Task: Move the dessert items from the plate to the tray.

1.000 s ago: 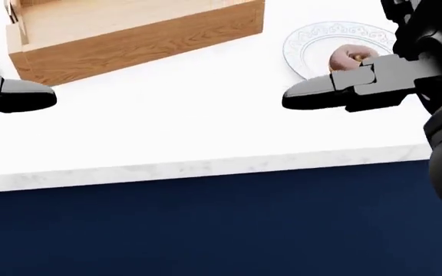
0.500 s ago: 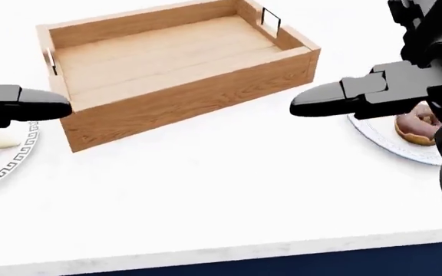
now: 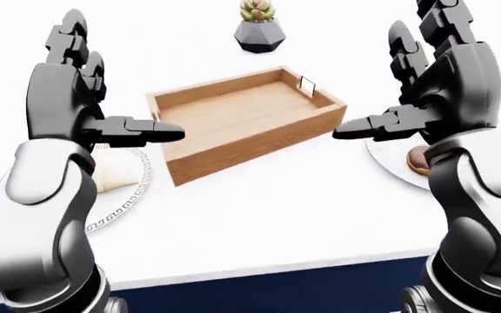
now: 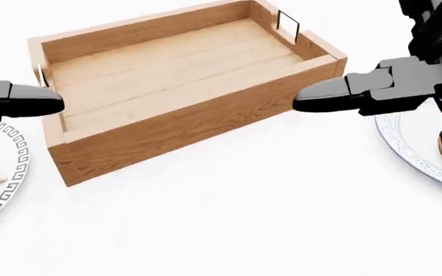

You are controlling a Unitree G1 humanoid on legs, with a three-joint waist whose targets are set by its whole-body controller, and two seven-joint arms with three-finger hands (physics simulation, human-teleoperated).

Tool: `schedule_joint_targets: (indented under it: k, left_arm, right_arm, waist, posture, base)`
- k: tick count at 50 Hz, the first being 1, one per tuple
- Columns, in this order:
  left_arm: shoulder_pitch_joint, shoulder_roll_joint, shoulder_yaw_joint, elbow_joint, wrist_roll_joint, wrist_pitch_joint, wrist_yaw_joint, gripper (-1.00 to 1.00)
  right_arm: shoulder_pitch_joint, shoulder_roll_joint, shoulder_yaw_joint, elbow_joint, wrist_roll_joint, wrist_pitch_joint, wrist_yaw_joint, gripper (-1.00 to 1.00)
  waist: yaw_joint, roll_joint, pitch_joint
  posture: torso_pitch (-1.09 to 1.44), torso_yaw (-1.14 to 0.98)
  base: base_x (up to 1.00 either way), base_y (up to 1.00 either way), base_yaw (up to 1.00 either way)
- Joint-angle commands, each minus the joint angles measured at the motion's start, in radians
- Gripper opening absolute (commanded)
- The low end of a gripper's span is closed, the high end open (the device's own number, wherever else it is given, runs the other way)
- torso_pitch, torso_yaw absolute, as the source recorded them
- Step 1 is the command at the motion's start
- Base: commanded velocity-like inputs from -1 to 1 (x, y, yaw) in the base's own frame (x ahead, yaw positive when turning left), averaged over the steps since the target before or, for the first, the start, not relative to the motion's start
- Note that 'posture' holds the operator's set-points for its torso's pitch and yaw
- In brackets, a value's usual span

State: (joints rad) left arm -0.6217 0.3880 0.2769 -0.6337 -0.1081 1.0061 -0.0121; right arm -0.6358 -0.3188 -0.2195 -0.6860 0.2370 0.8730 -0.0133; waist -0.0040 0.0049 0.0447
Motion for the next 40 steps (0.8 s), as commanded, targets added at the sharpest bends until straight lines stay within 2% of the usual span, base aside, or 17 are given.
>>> schedule_joint_targets:
  k: [1,3,4,5,9,11,13,14,15,17,18,20,21,27,32,34,40]
  left_arm:
    - [-0.035,0.014,0.004,-0.023,0.004,-0.02,0.0,1.0]
    - [-0.036,0.014,0.006,-0.022,0.005,-0.02,-0.002,1.0]
    - [-0.036,0.014,0.006,-0.022,0.006,-0.022,-0.002,1.0]
    - [-0.035,0.013,0.005,-0.023,0.007,-0.022,-0.003,1.0]
    - [-0.032,0.016,0.008,-0.029,0.008,-0.018,-0.007,1.0]
    - [-0.029,0.014,0.008,-0.029,0.009,-0.02,-0.008,1.0]
    - [-0.026,0.014,0.008,-0.031,0.01,-0.02,-0.01,1.0]
    - [-0.026,0.013,0.009,-0.031,0.01,-0.02,-0.01,1.0]
    - [-0.024,0.013,0.008,-0.032,0.011,-0.021,-0.011,1.0]
    - [-0.018,0.01,0.008,-0.03,0.014,-0.028,-0.011,1.0]
    - [-0.017,0.009,0.008,-0.03,0.013,-0.028,-0.013,1.0]
    - [-0.011,0.007,0.008,-0.029,0.015,-0.035,-0.014,1.0]
    - [-0.009,0.006,0.009,-0.029,0.015,-0.036,-0.014,1.0]
    - [-0.007,0.01,0.016,-0.041,0.011,-0.025,-0.016,1.0]
    - [-0.012,0.015,0.02,-0.034,0.01,-0.022,-0.018,1.0]
    - [-0.016,0.015,0.02,-0.033,0.007,-0.02,-0.017,1.0]
    - [-0.02,0.025,0.032,-0.031,-0.004,-0.017,-0.02,1.0]
  right_arm:
    - [-0.02,-0.015,-0.006,-0.022,-0.006,-0.019,0.003,1.0]
    - [-0.023,-0.017,-0.011,-0.026,-0.008,-0.01,0.007,1.0]
    - [-0.02,-0.02,-0.004,-0.029,-0.014,-0.007,0.01,1.0]
    - [-0.018,-0.018,-0.003,-0.031,-0.017,-0.009,0.012,1.0]
    - [-0.017,-0.012,-0.012,-0.03,-0.024,-0.012,0.017,1.0]
    - [-0.005,-0.013,-0.012,-0.025,-0.034,-0.015,0.018,1.0]
    - [-0.012,-0.011,-0.025,-0.023,-0.028,-0.008,0.009,1.0]
    - [-0.007,-0.016,-0.021,-0.024,-0.028,0.006,0.009,1.0]
    - [-0.005,-0.021,-0.02,-0.018,-0.035,0.003,0.008,1.0]
    - [-0.009,-0.039,-0.027,0.001,-0.045,0.011,0.015,1.0]
    - [-0.014,-0.054,-0.027,0.009,-0.059,0.019,0.018,1.0]
    - [-0.031,-0.077,-0.04,0.02,-0.065,0.042,0.032,1.0]
    - [-0.034,-0.089,-0.05,0.031,-0.067,0.041,0.045,1.0]
    - [-0.087,-0.238,-0.079,0.096,-0.138,0.147,0.153,1.0]
    - [-0.181,-0.365,-0.055,0.322,-0.252,0.095,0.281,1.0]
    - [-0.223,-0.383,-0.019,0.423,-0.316,0.035,0.32,1.0]
    - [-0.33,-0.387,0.003,0.741,-0.475,-0.108,0.407,1.0]
  waist:
    - [-0.004,0.004,-0.027]
    - [-0.005,0.002,-0.024]
    - [-0.003,0.012,-0.033]
    - [0.011,-0.009,-0.027]
    - [0.016,-0.047,0.01]
    - [0.006,-0.008,-0.011]
    - [0.018,0.028,0.004]
    - [0.011,-0.004,-0.006]
    - [0.008,0.009,-0.014]
    - [0.012,0.015,-0.008]
    - [0.016,0.007,-0.004]
    - [0.011,-0.027,0.01]
    - [0.013,-0.031,0.007]
    - [0.011,-0.019,-0.01]
    - [0.007,-0.022,-0.015]
    - [0.004,-0.022,-0.017]
    - [0.001,-0.019,-0.021]
  posture:
    - [0.0,0.0]
    - [0.0,0.0]
    - [0.0,0.0]
    - [0.0,0.0]
    - [0.0,0.0]
    - [0.0,0.0]
    - [0.0,0.0]
    - [0.0,0.0]
    - [0.0,0.0]
    - [0.0,0.0]
    - [0.0,0.0]
    - [0.0,0.0]
    - [0.0,0.0]
    - [0.0,0.0]
    - [0.0,0.0]
    - [0.0,0.0]
    - [0.0,0.0]
  base:
    - [0.0,0.0,0.0]
    - [0.0,0.0,0.0]
    - [0.0,0.22,0.0]
    - [0.0,0.27,0.0]
    - [0.0,0.2,0.0]
    - [0.0,0.0,0.0]
    - [0.0,0.0,0.0]
    - [0.0,0.0,0.0]
    - [0.0,0.0,0.0]
    - [0.0,0.0,0.0]
    - [0.0,0.0,0.0]
    - [0.0,0.0,0.0]
    - [0.0,0.0,0.0]
    - [0.0,0.0,0.0]
    - [0.0,0.0,0.0]
    - [0.0,0.0,0.0]
    - [0.0,0.0,0.0]
